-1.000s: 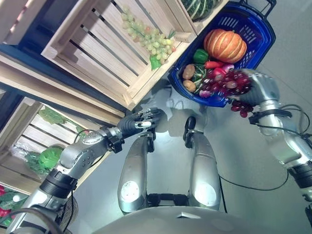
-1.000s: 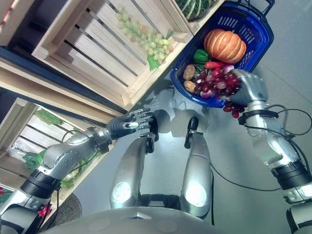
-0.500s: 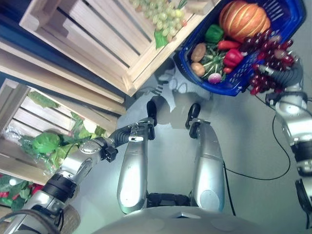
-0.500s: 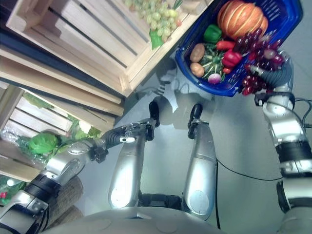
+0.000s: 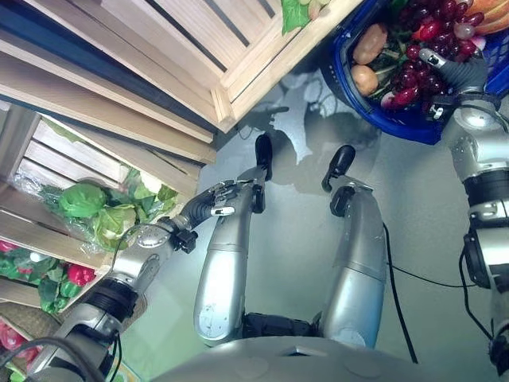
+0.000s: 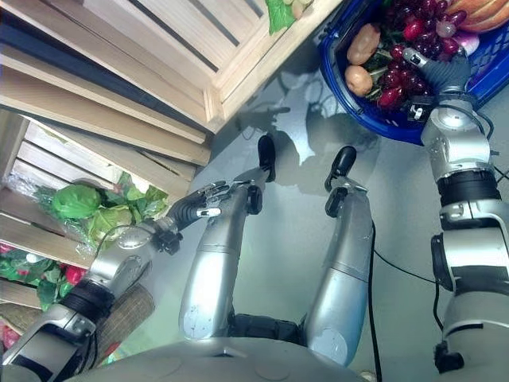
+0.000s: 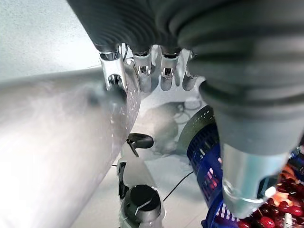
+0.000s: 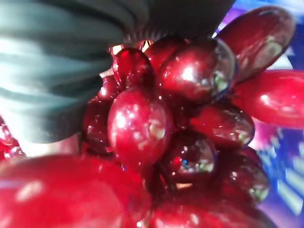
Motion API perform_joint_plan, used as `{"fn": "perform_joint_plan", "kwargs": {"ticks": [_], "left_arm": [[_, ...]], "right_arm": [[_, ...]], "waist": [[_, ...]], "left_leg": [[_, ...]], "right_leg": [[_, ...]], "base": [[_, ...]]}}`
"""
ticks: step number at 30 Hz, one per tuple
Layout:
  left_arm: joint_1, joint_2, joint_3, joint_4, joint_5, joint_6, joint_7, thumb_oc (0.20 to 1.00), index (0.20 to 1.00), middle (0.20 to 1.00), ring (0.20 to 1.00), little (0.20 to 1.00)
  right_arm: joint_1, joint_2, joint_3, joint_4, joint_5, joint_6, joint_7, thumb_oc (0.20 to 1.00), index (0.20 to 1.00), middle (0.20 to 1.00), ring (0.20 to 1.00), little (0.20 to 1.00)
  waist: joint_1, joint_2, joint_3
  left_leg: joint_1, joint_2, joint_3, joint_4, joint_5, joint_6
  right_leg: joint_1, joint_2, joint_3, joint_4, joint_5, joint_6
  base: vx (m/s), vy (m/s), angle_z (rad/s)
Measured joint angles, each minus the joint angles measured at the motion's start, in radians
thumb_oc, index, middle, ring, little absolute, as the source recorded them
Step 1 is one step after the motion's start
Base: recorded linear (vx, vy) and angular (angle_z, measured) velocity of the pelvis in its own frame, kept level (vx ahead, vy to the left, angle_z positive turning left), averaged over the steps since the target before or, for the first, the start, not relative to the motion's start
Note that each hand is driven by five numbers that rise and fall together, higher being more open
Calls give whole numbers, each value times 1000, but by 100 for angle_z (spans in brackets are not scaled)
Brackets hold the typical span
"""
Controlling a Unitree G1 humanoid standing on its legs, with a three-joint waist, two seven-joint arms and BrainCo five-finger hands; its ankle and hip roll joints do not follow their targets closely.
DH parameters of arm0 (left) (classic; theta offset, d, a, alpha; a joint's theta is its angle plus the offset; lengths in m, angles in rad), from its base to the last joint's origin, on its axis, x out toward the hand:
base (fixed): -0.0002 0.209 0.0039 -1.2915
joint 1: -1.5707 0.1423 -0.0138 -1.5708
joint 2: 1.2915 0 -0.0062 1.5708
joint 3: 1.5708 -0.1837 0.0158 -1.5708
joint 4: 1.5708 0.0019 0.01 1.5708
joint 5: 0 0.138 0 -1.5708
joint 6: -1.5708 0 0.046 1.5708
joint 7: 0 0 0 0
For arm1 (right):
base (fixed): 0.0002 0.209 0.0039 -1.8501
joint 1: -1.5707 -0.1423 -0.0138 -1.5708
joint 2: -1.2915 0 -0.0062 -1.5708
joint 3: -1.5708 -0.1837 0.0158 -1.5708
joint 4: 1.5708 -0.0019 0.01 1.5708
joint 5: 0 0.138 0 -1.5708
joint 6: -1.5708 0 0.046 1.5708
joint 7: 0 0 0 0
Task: Pick up fruits and vegetables into the basket
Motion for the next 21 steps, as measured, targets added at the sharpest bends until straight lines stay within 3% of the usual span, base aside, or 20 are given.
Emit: {"fn": "perform_joint_plan", "kwargs": {"ticks": [5, 9, 10, 11, 14, 17, 21], "left_arm": [[-23, -4, -23, 0, 0, -54, 18, 1000, 1000, 1000, 1000, 1000], [-32, -35, -34, -1, 2, -77, 52, 1000, 1000, 1000, 1000, 1000], [-37, -44, -37, -1, 2, -79, 67, 1000, 1000, 1000, 1000, 1000], [-40, -46, -42, -1, 4, -81, 74, 1000, 1000, 1000, 1000, 1000], [-41, -62, -50, -3, 23, -98, 99, 1000, 1000, 1000, 1000, 1000], [-43, -64, -71, -5, 86, -132, 140, 1000, 1000, 1000, 1000, 1000], [-43, -63, -102, -6, 215, -185, 223, 1000, 1000, 1000, 1000, 1000]], "right_arm": [[-30, 49, -44, 104, 307, 12, 15, 200, 200, 200, 200, 200], [-31, 57, -100, 147, 473, -26, 16, 200, 200, 200, 200, 200], [-31, 59, -109, 148, 495, -52, 16, 438, 438, 438, 438, 438], [-31, 63, -109, 148, 496, -74, 16, 1000, 1000, 1000, 1000, 1000], [-31, 64, -115, 146, 455, -136, -4, 1000, 1000, 1000, 1000, 1000], [-31, 61, -117, 129, 289, -175, -57, 1000, 1000, 1000, 1000, 1000], [-16, 42, -54, 13, -98, -103, -182, 1000, 1000, 1000, 1000, 1000]], "waist": [[15, 2, -1], [19, 19, -12], [20, 20, -12], [18, 22, -14], [16, 28, -18], [13, 28, -18], [4, 28, -18]], "left_leg": [[-54, -7, 0, 18, 0, -1], [-93, -10, 0, 21, 4, 1], [-98, -10, 1, 25, 5, 1], [-103, -9, 1, 27, 5, 1], [-111, -8, 0, 29, 4, 1], [-111, -7, 0, 28, 4, 1], [-104, 7, 3, 23, 4, 2]], "right_leg": [[-59, -1, 6, 24, -5, -6], [-96, -2, 8, 32, -5, -6], [-105, -3, 12, 35, -5, -6], [-109, -2, 12, 35, -5, -6], [-115, -1, 11, 35, -5, -6], [-115, 2, 11, 30, -4, -6], [-99, 20, 7, -2, 12, -5]], "base": [[-9, -10, 2], [-14, -6, 1], [-31, -22, -3], [-42, -29, -2], [-34, -14, 0], [-49, -5, -3], [-51, 19, -11]]}}
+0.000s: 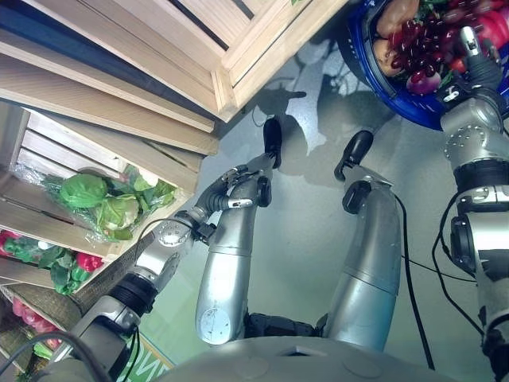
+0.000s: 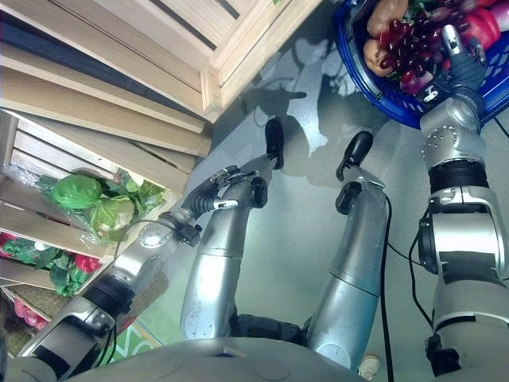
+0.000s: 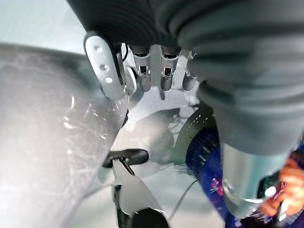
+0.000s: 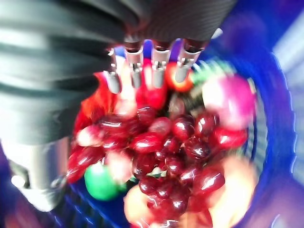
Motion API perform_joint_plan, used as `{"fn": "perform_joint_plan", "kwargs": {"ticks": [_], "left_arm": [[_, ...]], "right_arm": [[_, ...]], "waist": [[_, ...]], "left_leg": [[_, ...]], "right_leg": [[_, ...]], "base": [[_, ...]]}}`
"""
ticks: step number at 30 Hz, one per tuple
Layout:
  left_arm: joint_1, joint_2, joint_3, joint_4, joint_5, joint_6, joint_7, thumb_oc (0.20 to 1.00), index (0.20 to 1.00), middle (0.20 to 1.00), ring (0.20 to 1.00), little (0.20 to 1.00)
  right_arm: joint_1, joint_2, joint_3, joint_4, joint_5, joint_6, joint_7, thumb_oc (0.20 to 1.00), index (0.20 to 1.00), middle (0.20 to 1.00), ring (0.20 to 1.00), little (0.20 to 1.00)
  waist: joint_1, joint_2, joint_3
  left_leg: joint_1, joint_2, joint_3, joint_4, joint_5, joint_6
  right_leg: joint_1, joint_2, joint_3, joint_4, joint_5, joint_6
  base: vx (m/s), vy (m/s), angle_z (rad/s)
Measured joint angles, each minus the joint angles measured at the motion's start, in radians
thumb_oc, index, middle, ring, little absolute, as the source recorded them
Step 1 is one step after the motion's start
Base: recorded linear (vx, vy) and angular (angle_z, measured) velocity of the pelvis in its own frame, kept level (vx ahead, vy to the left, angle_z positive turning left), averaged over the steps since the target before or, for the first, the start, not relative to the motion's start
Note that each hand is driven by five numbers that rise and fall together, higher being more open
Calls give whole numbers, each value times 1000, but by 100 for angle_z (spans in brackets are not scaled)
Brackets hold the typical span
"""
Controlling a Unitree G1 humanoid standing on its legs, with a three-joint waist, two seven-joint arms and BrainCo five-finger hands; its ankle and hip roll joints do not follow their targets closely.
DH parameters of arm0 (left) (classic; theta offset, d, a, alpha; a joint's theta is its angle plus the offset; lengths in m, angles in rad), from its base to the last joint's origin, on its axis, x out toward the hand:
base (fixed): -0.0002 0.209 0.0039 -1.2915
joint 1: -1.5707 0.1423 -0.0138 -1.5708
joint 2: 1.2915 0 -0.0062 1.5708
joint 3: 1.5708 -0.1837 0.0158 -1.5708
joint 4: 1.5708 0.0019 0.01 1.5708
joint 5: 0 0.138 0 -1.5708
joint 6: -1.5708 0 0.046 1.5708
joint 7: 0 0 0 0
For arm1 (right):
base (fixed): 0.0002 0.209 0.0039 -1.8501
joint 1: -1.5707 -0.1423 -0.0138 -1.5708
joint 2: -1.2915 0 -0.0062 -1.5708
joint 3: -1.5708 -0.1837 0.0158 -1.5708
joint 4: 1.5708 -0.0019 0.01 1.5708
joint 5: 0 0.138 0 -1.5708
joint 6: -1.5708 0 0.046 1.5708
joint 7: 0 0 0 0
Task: Pick up fruits and vegetables into the basket
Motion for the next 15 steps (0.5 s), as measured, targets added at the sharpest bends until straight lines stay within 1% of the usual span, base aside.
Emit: {"fn": "perform_joint_plan", "kwargs": {"ticks": [2, 3, 5, 6, 7, 8, 9, 10, 11, 13, 14, 15], "left_arm": [[1, 2, -24, -4, 55, -15, 28, 1000, 1000, 1000, 1000, 1000], [3, 4, -37, -1, 75, -20, 39, 1000, 1000, 1000, 1000, 1000], [17, 4, -51, -1, 100, -24, 49, 1000, 1000, 1000, 1000, 1000], [27, 7, -52, -8, 125, -25, 62, 1000, 1000, 1000, 1000, 1000], [35, 7, -54, -12, 148, -28, 78, 1000, 1000, 1000, 1000, 1000], [45, 8, -58, -18, 201, -38, 115, 1000, 1000, 1000, 1000, 1000], [50, 10, -55, -24, 216, -41, 131, 1000, 1000, 1000, 1000, 1000], [50, 22, -52, -40, 295, -42, 186, 1000, 1000, 1000, 1000, 1000], [48, 29, -45, -47, 342, -42, 220, 1000, 1000, 1000, 1000, 1000], [45, 41, -21, -78, 426, -40, 284, 1000, 1000, 1000, 1000, 1000], [45, 49, -13, -94, 442, -41, 299, 1000, 1000, 1000, 1000, 1000], [44, 69, -1, -128, 482, -39, 332, 1000, 1000, 1000, 1000, 1000]], "right_arm": [[75, -12, 27, -130, -133, 67, -54, 1000, 1000, 1000, 1000, 1000], [113, -12, 34, -168, -183, 85, -68, 1000, 1000, 1000, 1000, 1000], [188, -10, 36, -213, -237, 112, -81, 1000, 1000, 1000, 1000, 1000], [243, -4, 28, -267, -265, 128, -95, 1000, 1000, 1000, 1000, 1000], [280, 0, 19, -312, -284, 133, -102, 1000, 1000, 1000, 1000, 1000], [347, 12, 23, -356, -307, 138, -107, 1000, 1000, 1000, 1000, 1000], [379, 21, 30, -365, -312, 139, -107, 1000, 1000, 1000, 1000, 1000], [439, 44, 24, -425, -321, 145, -100, 1000, 1000, 1000, 1000, 1000], [473, 67, 40, -451, -332, 145, -97, 1000, 1000, 1000, 1000, 1000], [561, 104, 57, -474, -353, 144, -100, 1000, 1000, 1000, 1000, 1000], [589, 113, 65, -482, -355, 144, -100, 1000, 1000, 1000, 1000, 1000], [638, 131, 70, -507, -374, 137, -107, 1000, 1000, 1000, 1000, 1000]], "waist": [[-7, 0, 0], [-12, 0, 0], [-25, 0, 0], [-35, -1, 1], [-40, -2, 1], [-55, -2, 1], [-65, -2, 1], [-78, -3, 2], [-96, -3, 2], [-113, -4, 2], [-120, -4, 2], [-134, -4, 2]], "left_leg": [[37, 2, 5, -24, 1, 0], [58, 1, 6, -34, 2, 1], [103, 0, 12, -59, 2, 1], [122, 0, 16, -71, 2, 2], [136, 0, 20, -81, 3, 3], [166, -1, 25, -95, 3, 3], [179, -1, 27, -100, 3, 3], [211, 0, 32, -115, 3, 3], [240, 1, 34, -124, 2, 3], [301, 3, 37, -151, 2, 1], [318, 3, 38, -158, 3, 0], [341, 3, 40, -172, 4, -1]], "right_leg": [[35, 6, 0, -25, 6, 2], [55, 8, 1, -38, 10, 6], [96, 12, 4, -63, 15, 12], [113, 15, 8, -73, 17, 15], [125, 16, 8, -81, 18, 16], [151, 18, 8, -92, 20, 18], [163, 18, 9, -97, 21, 19], [192, 22, 11, -109, 22, 21], [218, 26, 13, -118, 23, 22], [275, 35, 18, -141, 25, 25], [290, 37, 19, -147, 25, 26], [311, 41, 21, -159, 26, 28]], "base": [[-46, 39, -10], [-28, 50, -9], [-33, 73, -9], [-30, 55, -6], [-25, 35, -7], [-19, 26, -7], [-29, 26, -11], [-23, 14, -10], [-25, 12, -10], [-20, 20, -10], [-6, 34, -10], [-63, 29, -10]]}}
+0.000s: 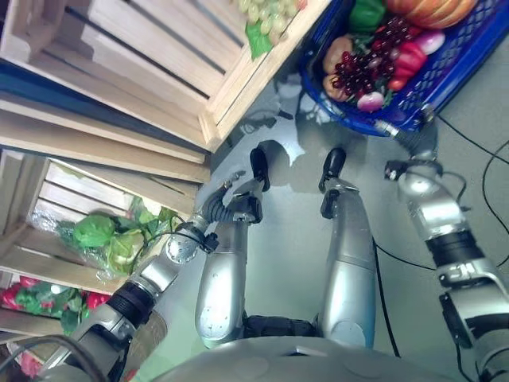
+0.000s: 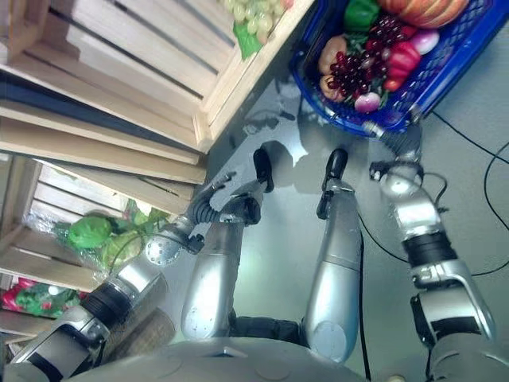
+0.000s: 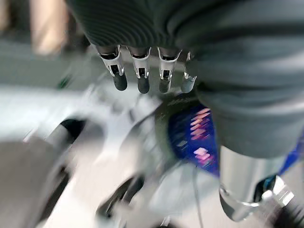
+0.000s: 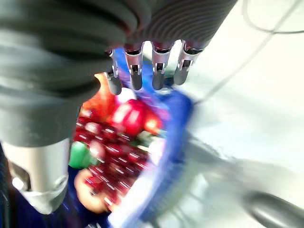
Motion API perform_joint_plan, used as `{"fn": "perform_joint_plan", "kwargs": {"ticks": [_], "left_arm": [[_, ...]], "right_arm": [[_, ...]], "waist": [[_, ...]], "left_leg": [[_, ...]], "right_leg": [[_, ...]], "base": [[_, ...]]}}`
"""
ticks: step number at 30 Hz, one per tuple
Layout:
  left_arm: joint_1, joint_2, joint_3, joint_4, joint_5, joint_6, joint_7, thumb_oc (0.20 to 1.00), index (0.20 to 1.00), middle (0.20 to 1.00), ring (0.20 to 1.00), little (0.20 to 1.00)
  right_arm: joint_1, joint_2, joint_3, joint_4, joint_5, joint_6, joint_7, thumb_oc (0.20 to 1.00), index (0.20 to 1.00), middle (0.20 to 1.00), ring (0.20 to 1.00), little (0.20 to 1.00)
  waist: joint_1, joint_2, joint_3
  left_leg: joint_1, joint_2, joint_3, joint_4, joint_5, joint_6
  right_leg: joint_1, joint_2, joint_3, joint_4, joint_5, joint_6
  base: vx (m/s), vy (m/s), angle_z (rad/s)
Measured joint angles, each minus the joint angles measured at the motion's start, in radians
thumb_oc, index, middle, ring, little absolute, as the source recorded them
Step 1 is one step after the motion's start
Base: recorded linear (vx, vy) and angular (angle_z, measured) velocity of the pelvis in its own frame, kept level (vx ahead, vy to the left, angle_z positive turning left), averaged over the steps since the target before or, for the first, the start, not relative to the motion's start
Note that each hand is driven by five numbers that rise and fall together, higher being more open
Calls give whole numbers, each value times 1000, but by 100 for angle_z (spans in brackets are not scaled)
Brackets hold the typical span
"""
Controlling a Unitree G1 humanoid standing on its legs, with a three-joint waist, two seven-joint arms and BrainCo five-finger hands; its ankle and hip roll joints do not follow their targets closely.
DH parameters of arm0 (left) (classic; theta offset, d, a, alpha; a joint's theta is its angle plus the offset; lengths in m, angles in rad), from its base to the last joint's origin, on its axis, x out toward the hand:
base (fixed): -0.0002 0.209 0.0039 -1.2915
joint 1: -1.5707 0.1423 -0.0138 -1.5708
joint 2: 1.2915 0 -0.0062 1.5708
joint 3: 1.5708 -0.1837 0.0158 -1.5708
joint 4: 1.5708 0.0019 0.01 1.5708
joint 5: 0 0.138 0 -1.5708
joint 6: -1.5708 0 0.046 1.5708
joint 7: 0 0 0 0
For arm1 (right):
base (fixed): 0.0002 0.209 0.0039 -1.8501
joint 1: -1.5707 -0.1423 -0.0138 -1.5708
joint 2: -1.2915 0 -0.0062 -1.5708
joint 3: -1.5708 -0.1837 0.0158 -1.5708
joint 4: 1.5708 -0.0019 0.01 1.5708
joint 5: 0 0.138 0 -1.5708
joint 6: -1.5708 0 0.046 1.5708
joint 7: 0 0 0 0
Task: Pick up fruits and vegetables into the basket
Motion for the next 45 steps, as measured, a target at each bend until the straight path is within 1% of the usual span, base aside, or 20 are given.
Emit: {"fn": "perform_joint_plan", "kwargs": {"ticks": [2, 4, 5, 7, 11, 14, 17, 19, 20, 22, 24, 27, 28, 30, 32, 34, 35, 37, 41, 45], "left_arm": [[-5, 27, 27, -38, 75, 1, 57, 1000, 1000, 1000, 1000, 1000], [-8, 52, 65, -76, 138, 1, 127, 1000, 1000, 1000, 1000, 1000], [-18, 60, 81, -83, 163, 2, 152, 1000, 1000, 1000, 1000, 1000], [-20, 71, 106, -111, 190, 1, 177, 1000, 1000, 1000, 1000, 1000], [-33, 74, 134, -163, 202, -10, 212, 1000, 1000, 1000, 1000, 1000], [-49, 76, 148, -198, 264, -23, 242, 1000, 1000, 1000, 1000, 1000], [-80, 81, 159, -229, 377, -20, 286, 1000, 1000, 1000, 1000, 1000], [-85, 108, 176, -260, 463, -19, 309, 1000, 1000, 1000, 1000, 1000], [-87, 144, 190, -292, 508, -17, 327, 1000, 1000, 1000, 1000, 1000], [-111, 196, 210, -330, 555, 13, 353, 1000, 1000, 1000, 1000, 1000], [-150, 242, 229, -338, 644, 57, 380, 1000, 1000, 1000, 1000, 1000], [-223, 367, 226, -338, 756, 154, 384, 1000, 1000, 1000, 1000, 1000], [-254, 414, 221, -333, 766, 188, 384, 1000, 1000, 1000, 1000, 1000], [-306, 473, 217, -328, 767, 223, 374, 1000, 1000, 1000, 1000, 1000], [-406, 530, 176, -314, 768, 271, 344, 1000, 1000, 1000, 1000, 1000], [-522, 574, 89, -259, 769, 307, 315, 1000, 1000, 1000, 1000, 1000], [-550, 574, 67, -237, 775, 330, 303, 1000, 1000, 1000, 1000, 1000], [-601, 573, 1, -187, 779, 350, 288, 1000, 1000, 1000, 1000, 1000], [-699, 566, -137, -60, 805, 385, 243, 1000, 1000, 1000, 1000, 1000], [-786, 519, -231, 94, 807, 401, 210, 1000, 1000, 1000, 1000, 1000]], "right_arm": [[86, 24, 3, -37, -42, -36, -5, 1000, 1000, 1000, 1000, 1000], [155, 28, 16, -66, -95, -86, -14, 1000, 1000, 1000, 1000, 1000], [185, 27, 15, -74, -128, -111, -25, 1000, 1000, 1000, 1000, 1000], [210, 20, 15, -76, -166, -137, -32, 1000, 1000, 1000, 1000, 1000], [217, 8, 36, -76, -223, -170, -32, 1000, 1000, 1000, 1000, 1000], [211, -5, 48, -88, -249, -188, -30, 1000, 1000, 1000, 1000, 1000], [210, -24, 59, -107, -263, -189, -29, 1000, 1000, 1000, 1000, 1000], [211, -40, 74, -125, -280, -189, -28, 1000, 1000, 1000, 1000, 1000], [212, -50, 85, -135, -292, -189, -28, 1000, 1000, 1000, 1000, 1000], [217, -57, 92, -151, -307, -189, -28, 1000, 1000, 1000, 1000, 1000], [217, -60, 94, -157, -331, -190, -26, 1000, 1000, 1000, 1000, 1000], [225, -102, 111, -196, -340, -189, 1, 1000, 1000, 1000, 1000, 1000], [226, -113, 116, -202, -350, -189, 13, 1000, 1000, 1000, 1000, 1000], [236, -132, 120, -228, -350, -189, 32, 1000, 1000, 1000, 1000, 1000], [256, -155, 120, -251, -350, -193, 65, 1000, 1000, 1000, 1000, 1000], [275, -193, 120, -275, -350, -208, 104, 1000, 1000, 1000, 1000, 1000], [276, -205, 119, -275, -350, -216, 115, 1000, 1000, 1000, 1000, 1000], [286, -219, 122, -276, -350, -223, 138, 1000, 1000, 1000, 1000, 1000], [289, -238, 122, -279, -350, -247, 178, 1000, 1000, 1000, 1000, 1000], [285, -252, 115, -289, -348, -269, 207, 1000, 1000, 1000, 1000, 1000]], "waist": [[-21, -2, 2], [-50, -2, 1], [-62, -3, 1], [-76, -3, 1], [-75, -3, 1], [-71, -3, 1], [-73, -4, 2], [-75, -3, 2], [-76, -4, 2], [-74, -3, 2], [-79, -3, 2], [-89, -2, 2], [-95, -2, 2], [-107, -2, 1], [-126, -2, 1], [-143, -1, 1], [-159, 0, 0], [-189, 0, 0], [-212, 1, 0], [-228, 2, -1]], "left_leg": [[38, 3, 12, -12, 2, -2], [71, 13, 21, -19, -4, -2], [90, 13, 27, -30, -1, -3], [113, 14, 32, -45, 1, -4], [186, 15, 38, -75, 10, -12], [207, 16, 34, -86, 17, -19], [226, 17, 32, -88, 20, -22], [245, 16, 33, -99, 24, -21], [254, 16, 33, -101, 25, -21], [268, 15, 35, -104, 25, -22], [271, 15, 37, -104, 25, -21], [267, 10, 48, -102, 26, -20], [268, 10, 58, -101, 25, -18], [267, 9, 70, -101, 24, -16], [268, 7, 90, -99, 19, -15], [268, 3, 104, -98, 12, -14], [268, 3, 114, -96, 7, -13], [270, 5, 125, -79, -9, -15], [264, 14, 150, -55, -33, -20], [225, 13, 170, -37, -41, -20]], "right_leg": [[29, 6, 7, -11, 8, 2], [62, 12, 9, -26, 7, 9], [77, 13, 10, -33, 9, 6], [95, 15, 12, -38, 7, 10], [153, 22, 11, -49, 7, 9], [169, 24, 7, -48, 4, 5], [192, 26, 3, -49, 5, 3], [206, 25, 3, -53, 5, 4], [214, 25, 3, -54, 4, 5], [227, 26, 4, -55, 4, 5], [227, 25, 7, -55, 4, 5], [211, 22, 22, -47, 4, 5], [207, 23, 31, -44, 4, 5], [197, 22, 40, -41, 5, 6], [184, 24, 59, -32, 5, 5], [169, 26, 82, -23, 5, 5], [163, 26, 89, -21, 5, 5], [159, 29, 101, -9, 3, 6], [136, 46, 136, 1, 3, 6], [75, 55, 170, 21, 0, 12]], "base": [[-1, 37, -16], [-24, 48, -16], [-60, 29, -4], [-4, 18, -6], [-6, 1, -4], [2, -8, 1], [3, -8, 3], [0, 0, 0], [0, 0, 0], [22, 38, 0], [44, 102, -2], [57, 146, -5], [48, 123, -14], [42, 105, -15], [80, 185, -20], [138, 154, -26], [133, 128, -29], [66, 112, -22], [49, 85, -27], [43, 95, -19]]}}
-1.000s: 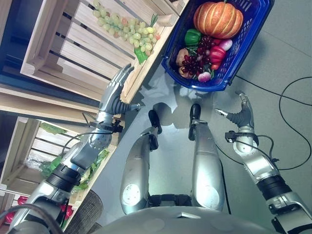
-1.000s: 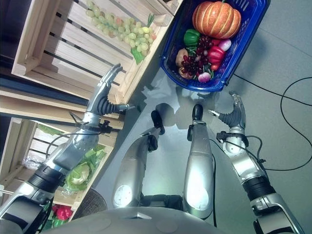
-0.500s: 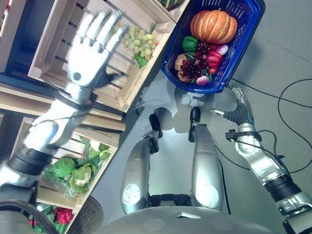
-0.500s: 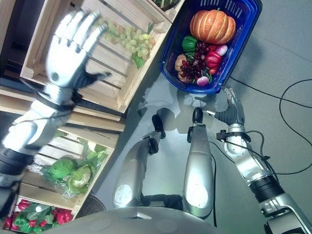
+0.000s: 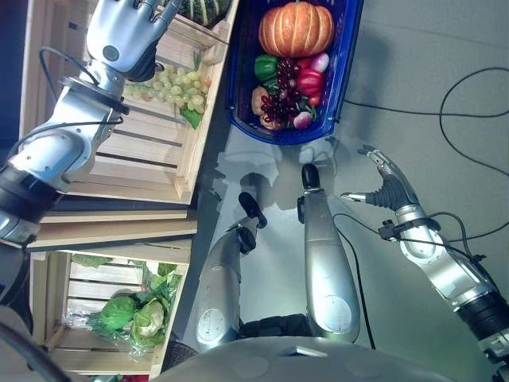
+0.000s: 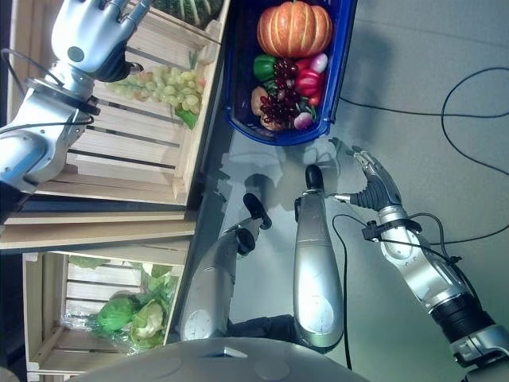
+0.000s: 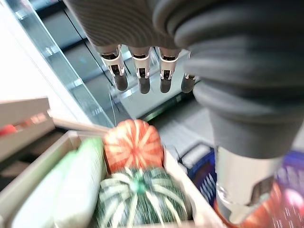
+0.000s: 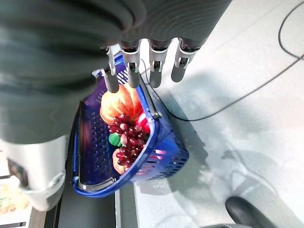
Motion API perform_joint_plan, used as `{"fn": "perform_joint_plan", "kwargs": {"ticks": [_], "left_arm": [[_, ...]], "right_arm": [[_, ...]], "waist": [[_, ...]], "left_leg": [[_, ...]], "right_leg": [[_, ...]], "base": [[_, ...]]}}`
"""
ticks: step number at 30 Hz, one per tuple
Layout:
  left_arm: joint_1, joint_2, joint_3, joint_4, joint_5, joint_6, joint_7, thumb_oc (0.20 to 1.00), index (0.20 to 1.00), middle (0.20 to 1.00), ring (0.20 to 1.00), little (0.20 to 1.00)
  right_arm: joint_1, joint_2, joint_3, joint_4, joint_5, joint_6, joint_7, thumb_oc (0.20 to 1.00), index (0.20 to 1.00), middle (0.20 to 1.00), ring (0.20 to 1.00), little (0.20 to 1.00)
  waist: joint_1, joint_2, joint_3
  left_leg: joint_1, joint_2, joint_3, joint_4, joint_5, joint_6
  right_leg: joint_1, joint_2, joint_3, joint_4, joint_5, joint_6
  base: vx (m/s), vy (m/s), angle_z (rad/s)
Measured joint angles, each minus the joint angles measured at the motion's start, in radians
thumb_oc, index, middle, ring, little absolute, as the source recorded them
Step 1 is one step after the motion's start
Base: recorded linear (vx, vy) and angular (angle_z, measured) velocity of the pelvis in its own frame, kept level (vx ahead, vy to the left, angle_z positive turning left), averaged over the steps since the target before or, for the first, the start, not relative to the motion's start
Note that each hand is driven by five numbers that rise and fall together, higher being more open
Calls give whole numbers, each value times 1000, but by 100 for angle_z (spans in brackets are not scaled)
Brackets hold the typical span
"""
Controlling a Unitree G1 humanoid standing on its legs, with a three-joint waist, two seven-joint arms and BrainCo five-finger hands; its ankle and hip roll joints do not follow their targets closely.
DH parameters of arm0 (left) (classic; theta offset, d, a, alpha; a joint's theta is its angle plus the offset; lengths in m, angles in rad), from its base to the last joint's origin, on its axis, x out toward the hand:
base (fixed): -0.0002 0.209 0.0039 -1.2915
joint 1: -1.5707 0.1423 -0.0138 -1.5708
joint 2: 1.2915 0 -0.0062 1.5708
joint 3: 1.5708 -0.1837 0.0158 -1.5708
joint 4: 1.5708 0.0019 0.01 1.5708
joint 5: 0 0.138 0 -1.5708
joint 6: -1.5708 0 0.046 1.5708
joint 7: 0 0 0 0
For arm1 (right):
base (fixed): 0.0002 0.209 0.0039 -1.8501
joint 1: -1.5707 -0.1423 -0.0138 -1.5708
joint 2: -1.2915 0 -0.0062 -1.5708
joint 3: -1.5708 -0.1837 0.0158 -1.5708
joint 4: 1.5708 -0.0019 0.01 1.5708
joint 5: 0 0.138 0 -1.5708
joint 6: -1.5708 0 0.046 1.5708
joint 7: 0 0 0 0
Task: Pick up fruits and vegetables into the basket
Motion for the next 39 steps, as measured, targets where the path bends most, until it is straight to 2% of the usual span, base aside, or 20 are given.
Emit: {"fn": "perform_joint_plan", "kwargs": {"ticks": [7, 10, 17, 20, 26, 28, 33, 39], "left_arm": [[-14, -149, -63, 279, -19, 11, -90, 1000, 1000, 1000, 1000, 1000], [-12, -177, -63, 362, -28, 11, -122, 1000, 1000, 1000, 1000, 1000], [40, -238, -45, 516, -91, 17, -124, 1000, 1000, 1000, 1000, 1000], [54, -257, -28, 561, -91, 48, -113, 1000, 1000, 1000, 1000, 1000], [39, -263, -9, 613, -69, 148, -43, 1000, 1000, 1000, 1000, 1000], [9, -264, -1, 633, -66, 197, 15, 1000, 1000, 1000, 1000, 1000], [-62, -265, 1, 648, -70, 275, 105, 1000, 1000, 1000, 1000, 1000], [-101, -291, 1, 670, -128, 301, 185, 1000, 1000, 1000, 1000, 1000]], "right_arm": [[-12, 2, -4, -2, 22, -12, 31, 1000, 1000, 1000, 1000, 1000], [-31, 2, -19, -1, 23, -11, 31, 1000, 1000, 1000, 1000, 1000], [-48, 4, -65, 3, 63, -9, 31, 1000, 1000, 1000, 1000, 1000], [-57, 6, -84, 4, 63, -7, 30, 1000, 1000, 1000, 1000, 1000], [-80, 6, -88, 6, 62, -7, 25, 1000, 1000, 1000, 1000, 1000], [-82, 6, -89, 8, 61, -9, 7, 1000, 1000, 1000, 1000, 1000], [-96, 6, -83, 20, 58, -14, -25, 1000, 1000, 1000, 1000, 1000], [-136, 6, -70, 29, 47, -20, -61, 1000, 1000, 1000, 1000, 1000]], "waist": [[-29, 0, 0], [-35, 0, 0], [-38, 0, 0], [-39, 0, 0], [-41, 0, 0], [-44, 0, 0], [-53, 0, 0], [-62, 0, 0]], "left_leg": [[-55, 3, 16, 30, -15, -7], [-82, 3, 20, 47, -19, -6], [-121, 4, 21, 74, -26, -7], [-148, 5, 23, 86, -26, -7], [-201, 17, 22, 134, -40, -7], [-220, 19, 22, 149, -43, -5], [-271, 22, 22, 185, -50, -2], [-318, 37, 22, 222, -68, -5]], "right_leg": [[-77, 10, 37, 37, 2, -5], [-109, 14, 50, 48, 2, -4], [-153, 20, 68, 69, 0, -2], [-184, 21, 75, 82, 1, -3], [-231, 27, 80, 110, 0, -6], [-250, 26, 82, 122, 0, -6], [-298, 25, 87, 148, -1, -7], [-344, 39, 102, 170, 0, -8]], "base": [[34, 76, -12], [31, 59, -5], [15, 50, -3], [15, 55, 0], [10, 23, -1], [0, 0, 0], [0, 0, 0], [4, -8, -5]]}}
